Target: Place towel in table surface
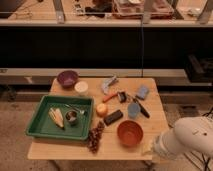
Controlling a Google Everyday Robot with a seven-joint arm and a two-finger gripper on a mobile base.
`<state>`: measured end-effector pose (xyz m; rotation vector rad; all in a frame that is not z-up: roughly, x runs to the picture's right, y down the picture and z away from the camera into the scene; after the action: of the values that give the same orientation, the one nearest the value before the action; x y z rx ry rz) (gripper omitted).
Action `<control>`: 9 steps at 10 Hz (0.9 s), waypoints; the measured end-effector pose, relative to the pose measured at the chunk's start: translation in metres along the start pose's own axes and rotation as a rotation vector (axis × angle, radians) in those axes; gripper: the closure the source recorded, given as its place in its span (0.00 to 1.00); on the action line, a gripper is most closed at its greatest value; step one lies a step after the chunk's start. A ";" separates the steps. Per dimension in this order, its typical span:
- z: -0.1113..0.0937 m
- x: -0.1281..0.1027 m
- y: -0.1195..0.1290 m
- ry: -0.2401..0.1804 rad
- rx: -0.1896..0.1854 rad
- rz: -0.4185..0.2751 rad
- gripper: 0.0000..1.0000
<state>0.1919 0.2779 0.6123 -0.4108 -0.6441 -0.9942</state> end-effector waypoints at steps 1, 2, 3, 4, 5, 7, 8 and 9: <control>0.000 0.001 0.000 0.001 0.000 0.001 0.57; -0.002 0.003 -0.001 0.009 0.004 0.002 0.57; -0.009 0.011 -0.009 0.054 0.020 -0.008 0.57; -0.019 0.022 -0.022 0.093 0.034 -0.018 0.57; -0.025 0.033 -0.035 0.119 0.048 -0.027 0.57; -0.037 0.071 -0.080 0.193 0.090 -0.053 0.57; -0.040 0.085 -0.100 0.219 0.106 -0.063 0.57; -0.041 0.107 -0.136 0.258 0.138 -0.086 0.57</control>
<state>0.1275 0.1186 0.6571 -0.1305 -0.4956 -1.0566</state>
